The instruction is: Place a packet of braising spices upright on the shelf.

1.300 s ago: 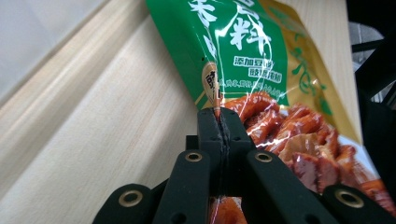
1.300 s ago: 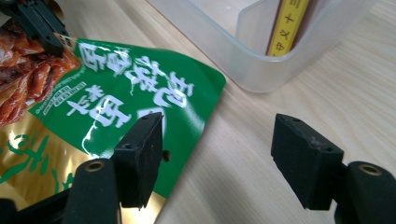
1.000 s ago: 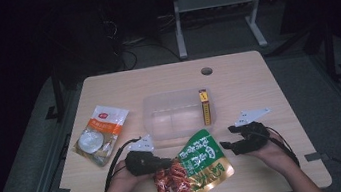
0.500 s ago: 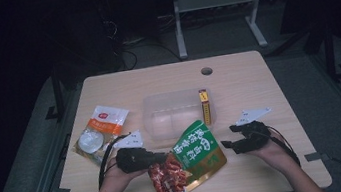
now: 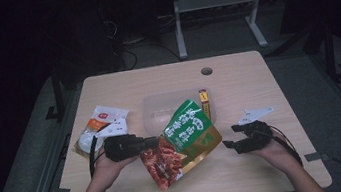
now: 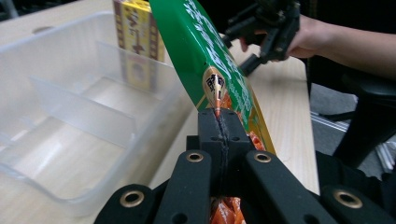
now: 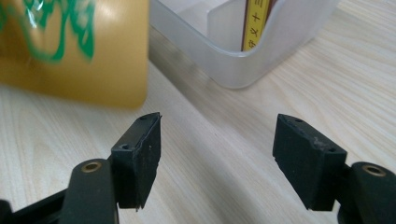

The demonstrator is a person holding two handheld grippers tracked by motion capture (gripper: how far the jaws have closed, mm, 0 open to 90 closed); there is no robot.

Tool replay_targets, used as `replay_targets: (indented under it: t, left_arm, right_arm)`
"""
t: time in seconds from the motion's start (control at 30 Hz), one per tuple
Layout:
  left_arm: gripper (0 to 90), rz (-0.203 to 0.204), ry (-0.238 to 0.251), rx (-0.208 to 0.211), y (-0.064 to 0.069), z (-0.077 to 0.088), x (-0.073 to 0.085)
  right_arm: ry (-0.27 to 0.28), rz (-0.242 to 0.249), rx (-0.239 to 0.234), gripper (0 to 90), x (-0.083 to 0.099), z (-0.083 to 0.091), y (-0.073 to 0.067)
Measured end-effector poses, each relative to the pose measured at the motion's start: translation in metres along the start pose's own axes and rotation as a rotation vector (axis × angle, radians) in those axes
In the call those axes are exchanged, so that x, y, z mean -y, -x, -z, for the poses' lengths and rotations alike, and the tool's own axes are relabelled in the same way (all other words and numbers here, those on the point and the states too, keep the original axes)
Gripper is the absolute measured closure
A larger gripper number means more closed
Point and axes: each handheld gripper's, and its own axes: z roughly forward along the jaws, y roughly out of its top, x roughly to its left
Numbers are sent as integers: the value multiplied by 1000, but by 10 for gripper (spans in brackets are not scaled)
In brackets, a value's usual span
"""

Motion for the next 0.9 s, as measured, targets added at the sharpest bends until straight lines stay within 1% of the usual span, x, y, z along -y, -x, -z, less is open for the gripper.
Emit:
replay_targets:
  t: [0.07, 0.1, 0.13, 0.2, 0.23, 0.27, 0.3, 0.33, 0.37, 0.4, 0.43, 0.47, 0.5, 0.53, 0.57, 0.6, 0.63, 0.7, 0.73, 0.87, 0.9]
  left_arm:
    - [900, -3, 9, -9, -3, 2, -3]
    - [900, -5, 18, -17, -5, 3, -6]
    - [900, -5, 18, -17, -5, 3, -6]
    - [900, -6, 34, -25, -9, 2, -10]
    - [900, -6, 34, -25, -9, 2, -10]
    - [900, -12, 33, -28, -10, 2, -12]
    - [900, -12, 33, -28, -10, 2, -12]
    - [900, -13, 44, -27, -10, 1, -13]
    - [900, -13, 46, -25, -10, 1, -14]
    - [900, -13, 46, -25, -10, 1, -14]
    - [900, -15, 45, -25, -9, 2, -14]
    - [900, -11, 46, -25, -8, 2, -14]
    - [900, -11, 46, -25, -8, 2, -14]
    - [900, -12, 46, -24, -8, 2, -14]
    - [900, -11, 53, -26, -8, 2, -14]
    - [900, -16, 54, -24, -9, 3, -14]
    - [900, -16, 54, -24, -9, 3, -14]
    - [900, -9, 66, -18, -9, 5, -14]
    - [900, -3, 71, -20, -8, 6, -13]
    - [900, -7, 69, -21, -8, 6, -13]
    - [900, -5, 72, -20, -8, 6, -13]
  right_arm:
    - [3, 2, -4, 314, 0, 0, 0]
    - [14, 10, -20, 307, 0, 1, -2]
    - [17, 8, -29, 301, -1, 1, -3]
    - [40, 10, -62, 294, -2, 2, -5]
    - [54, 9, -83, 291, -3, 2, -6]
    - [69, -6, -107, 286, -4, 2, -8]
    - [69, -6, -107, 286, -4, 2, -8]
    - [96, -12, -153, 274, -6, 0, -9]
    - [105, -11, -170, 268, -8, -2, -10]
    - [105, -11, -170, 268, -8, -2, -10]
    - [119, -6, -194, 260, -12, -6, -13]
    - [124, -4, -207, 252, -14, -8, -15]
    - [124, -4, -207, 252, -14, -8, -15]
    - [146, -6, -244, 248, -19, -12, -17]
    - [158, -10, -258, 235, -21, -14, -19]
    - [162, -14, -265, 214, -23, -16, -20]
    - [162, -14, -265, 214, -23, -16, -20]
    - [162, -24, -281, 219, -27, -22, -20]
    - [168, -21, -278, 220, -27, -23, -19]
    - [188, -44, -286, 210, -28, -24, -13]
    - [194, -52, -295, 208, -28, -24, -12]
